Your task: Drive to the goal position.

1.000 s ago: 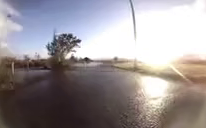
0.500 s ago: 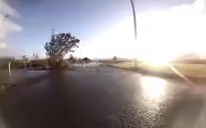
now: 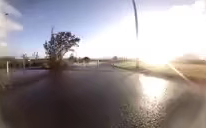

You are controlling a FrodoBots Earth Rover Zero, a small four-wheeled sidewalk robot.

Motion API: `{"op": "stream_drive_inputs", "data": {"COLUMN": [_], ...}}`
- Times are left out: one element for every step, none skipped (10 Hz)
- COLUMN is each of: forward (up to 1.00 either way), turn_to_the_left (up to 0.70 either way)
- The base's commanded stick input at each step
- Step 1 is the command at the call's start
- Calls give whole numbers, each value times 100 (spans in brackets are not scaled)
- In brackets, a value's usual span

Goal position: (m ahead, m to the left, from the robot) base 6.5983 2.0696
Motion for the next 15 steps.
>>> {"op": "stream_drive_inputs", "data": {"forward": [45,45,45,45,45,45,45,45,45,45,45,45,45,45,45], "turn_to_the_left": [0,0,0,0,0,0,0,0,0,0,14,27,27,27,27]}}
